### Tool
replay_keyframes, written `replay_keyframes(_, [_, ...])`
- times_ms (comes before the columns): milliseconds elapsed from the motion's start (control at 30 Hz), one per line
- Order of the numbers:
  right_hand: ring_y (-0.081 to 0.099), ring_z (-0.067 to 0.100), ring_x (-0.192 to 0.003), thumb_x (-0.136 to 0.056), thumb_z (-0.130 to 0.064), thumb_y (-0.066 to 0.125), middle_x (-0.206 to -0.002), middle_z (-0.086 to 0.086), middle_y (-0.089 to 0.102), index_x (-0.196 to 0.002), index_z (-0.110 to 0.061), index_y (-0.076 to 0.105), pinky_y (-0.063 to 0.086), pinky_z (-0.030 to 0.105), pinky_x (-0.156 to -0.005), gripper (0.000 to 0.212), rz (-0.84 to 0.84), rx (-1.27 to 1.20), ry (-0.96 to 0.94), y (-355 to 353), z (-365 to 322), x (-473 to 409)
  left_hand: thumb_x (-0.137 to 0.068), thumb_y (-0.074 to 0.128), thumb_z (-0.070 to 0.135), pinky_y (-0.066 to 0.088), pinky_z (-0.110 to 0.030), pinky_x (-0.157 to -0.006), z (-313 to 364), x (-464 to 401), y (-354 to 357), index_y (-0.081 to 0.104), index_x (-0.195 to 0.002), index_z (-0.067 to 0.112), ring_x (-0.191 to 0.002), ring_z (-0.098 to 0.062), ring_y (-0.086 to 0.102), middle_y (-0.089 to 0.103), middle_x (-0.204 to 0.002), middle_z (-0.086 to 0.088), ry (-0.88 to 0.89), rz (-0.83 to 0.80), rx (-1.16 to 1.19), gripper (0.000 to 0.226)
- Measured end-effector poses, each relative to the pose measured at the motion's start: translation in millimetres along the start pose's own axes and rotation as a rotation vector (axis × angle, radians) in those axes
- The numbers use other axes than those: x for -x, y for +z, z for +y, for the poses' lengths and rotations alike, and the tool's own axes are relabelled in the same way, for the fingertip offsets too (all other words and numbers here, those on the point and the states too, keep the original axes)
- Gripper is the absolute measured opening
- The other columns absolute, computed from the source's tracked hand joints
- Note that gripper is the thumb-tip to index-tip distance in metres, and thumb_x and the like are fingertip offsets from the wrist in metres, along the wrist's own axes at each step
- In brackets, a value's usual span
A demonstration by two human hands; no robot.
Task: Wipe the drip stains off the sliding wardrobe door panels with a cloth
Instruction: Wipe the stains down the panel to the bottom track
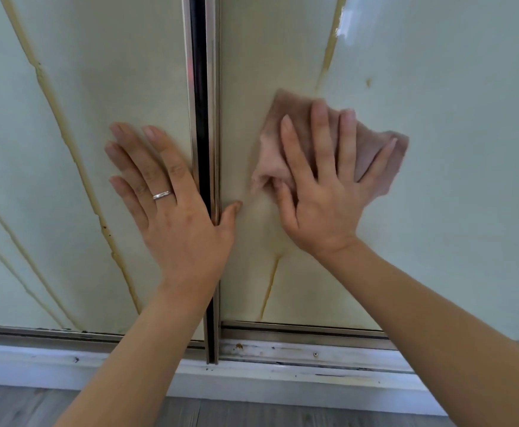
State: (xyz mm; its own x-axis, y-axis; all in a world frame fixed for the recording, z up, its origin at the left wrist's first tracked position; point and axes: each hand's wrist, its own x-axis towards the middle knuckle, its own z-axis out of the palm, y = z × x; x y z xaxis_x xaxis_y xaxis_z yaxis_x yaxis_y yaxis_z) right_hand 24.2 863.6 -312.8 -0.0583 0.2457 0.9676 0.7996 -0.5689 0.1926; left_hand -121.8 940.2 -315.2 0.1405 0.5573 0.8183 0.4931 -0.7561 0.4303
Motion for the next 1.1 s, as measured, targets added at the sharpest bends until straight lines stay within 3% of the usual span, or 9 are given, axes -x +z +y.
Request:
replay_keyframes(100, [0.023,0.033,-0.142,-0.098,-0.043,0.031,-0.150,0.010,0.040,-0.145,-0.026,0.036,0.010,0.067,-0.108,0.051,0.021,0.036,0.011,6,-6,9,-0.063,0.081,0.040,0.005,-0.049,-0.112,1,0,0,0.008,-0.143,-0.010,-0.137,-0.052,0.007,0.009,-0.147,-0.038,-0.006,-0.001,0.003,0.119])
replay_keyframes(200, [0.000,0.023,-0.150,-0.099,-0.044,0.032,-0.163,0.000,0.005,-0.153,-0.032,0.018,0.002,0.063,-0.112,0.057,-0.154,0.027,-0.096,0,-2,87,-0.061,0.081,0.040,0.005,-0.050,-0.112,2,0,-2,0.008,-0.143,-0.010,-0.137,-0.052,0.007,0.009,-0.147,-0.038,-0.013,-0.011,-0.010,0.121])
replay_keyframes(267, [-0.001,0.021,-0.150,-0.097,-0.045,0.039,-0.163,-0.004,-0.003,-0.154,-0.032,0.014,0.000,0.062,-0.113,0.064,-0.241,0.049,-0.207,-8,8,122,-0.061,0.081,0.041,0.005,-0.050,-0.113,2,0,-2,0.008,-0.143,-0.010,-0.137,-0.052,0.007,0.009,-0.147,-0.038,-0.010,-0.017,-0.015,0.121])
replay_keyframes(367, [-0.003,0.019,-0.150,-0.099,-0.046,0.033,-0.163,-0.005,0.000,-0.151,-0.031,0.025,-0.003,0.061,-0.114,0.054,-0.217,0.024,-0.217,-8,13,100,-0.062,0.079,0.041,0.004,-0.049,-0.113,1,1,-1,0.008,-0.143,-0.010,-0.138,-0.051,0.006,0.008,-0.147,-0.038,-0.022,-0.025,0.011,0.119])
replay_keyframes(500, [-0.008,0.017,-0.149,-0.100,-0.045,0.024,-0.154,0.004,0.021,-0.147,-0.031,0.029,0.001,0.062,-0.112,0.050,-0.118,-0.003,-0.011,4,-7,57,-0.064,0.069,0.045,0.001,-0.048,-0.113,0,1,0,0.008,-0.143,-0.011,-0.139,-0.050,0.006,0.008,-0.148,-0.037,-0.039,-0.042,0.032,0.115])
replay_keyframes(667, [-0.002,0.021,-0.150,-0.100,-0.045,0.033,-0.163,-0.004,-0.004,-0.154,-0.032,0.012,0.002,0.063,-0.112,0.060,-0.235,0.004,-0.167,-3,-2,135,-0.062,0.077,0.042,0.002,-0.047,-0.113,2,1,-3,0.008,-0.144,-0.010,-0.139,-0.049,0.005,0.007,-0.149,-0.035,-0.030,-0.040,0.015,0.119])
replay_keyframes(767, [-0.003,0.020,-0.150,-0.100,-0.045,0.034,-0.163,-0.006,-0.003,-0.155,-0.032,0.011,-0.003,0.062,-0.113,0.061,-0.214,-0.011,-0.185,-6,2,118,-0.061,0.080,0.040,0.004,-0.047,-0.113,3,1,-3,0.009,-0.144,-0.010,-0.138,-0.050,0.006,0.008,-0.148,-0.036,-0.021,-0.013,0.010,0.120])
replay_keyframes(900, [-0.006,0.020,-0.149,-0.101,-0.045,0.029,-0.162,-0.005,-0.005,-0.154,-0.031,0.011,0.001,0.064,-0.111,0.057,-0.094,-0.050,-0.012,6,-12,72,-0.062,0.079,0.041,0.004,-0.046,-0.113,3,1,-1,0.008,-0.143,-0.010,-0.139,-0.049,0.006,0.008,-0.148,-0.036,-0.014,0.002,0.010,0.119])
replay_keyframes(1100, [-0.003,0.022,-0.150,-0.102,-0.043,0.029,-0.163,-0.003,-0.001,-0.155,-0.031,0.013,0.002,0.063,-0.111,0.056,-0.179,-0.030,-0.154,9,-15,159,-0.059,0.081,0.042,0.002,-0.043,-0.113,2,3,0,0.008,-0.145,-0.007,-0.140,-0.046,0.005,0.007,-0.150,-0.034,-0.025,0.021,0.009,0.122])
